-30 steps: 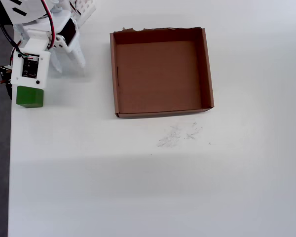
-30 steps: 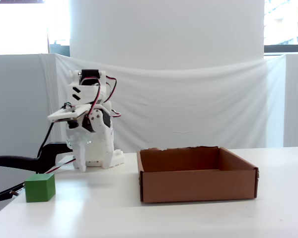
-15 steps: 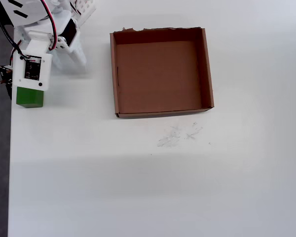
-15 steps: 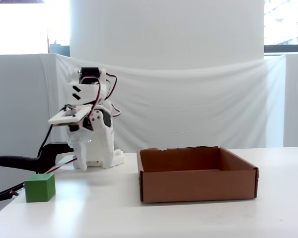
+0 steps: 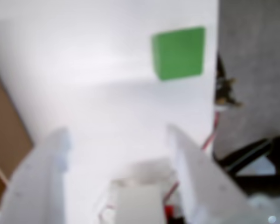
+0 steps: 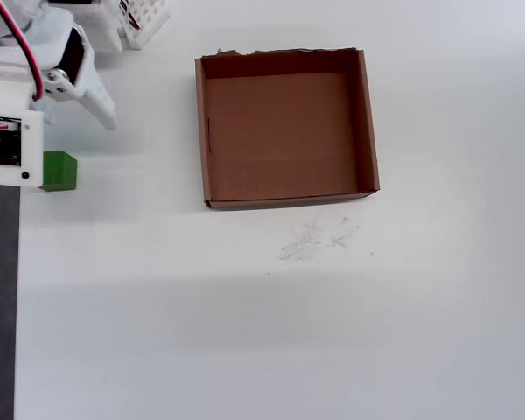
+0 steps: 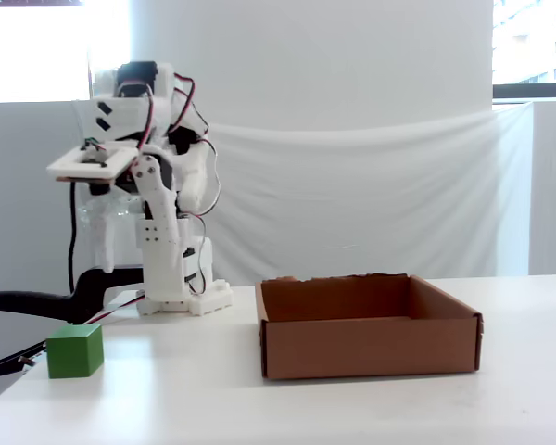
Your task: Grasp a green cube and put it in a box.
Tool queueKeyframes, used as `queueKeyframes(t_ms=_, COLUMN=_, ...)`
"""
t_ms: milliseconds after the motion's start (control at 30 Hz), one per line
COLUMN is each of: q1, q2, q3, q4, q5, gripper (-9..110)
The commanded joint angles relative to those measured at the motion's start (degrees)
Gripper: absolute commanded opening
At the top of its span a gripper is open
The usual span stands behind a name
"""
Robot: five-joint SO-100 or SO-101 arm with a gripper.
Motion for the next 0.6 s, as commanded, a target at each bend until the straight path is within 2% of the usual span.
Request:
queueKeyframes(t_ms=0, q1=3.4, q2=-6.0, q3=-6.8, q4=-1.1, q5=-6.3, gripper=28)
queueKeyframes(t_ms=333, q1=10.9, q2=-21.0, q3=-17.2, q4=-3.2, q5=-17.1, gripper=29)
queueKeyframes(t_ms=567, q1=12.7, q2=-27.6, q3=-18.1, q4=-8.6, q5=-18.7, gripper=29)
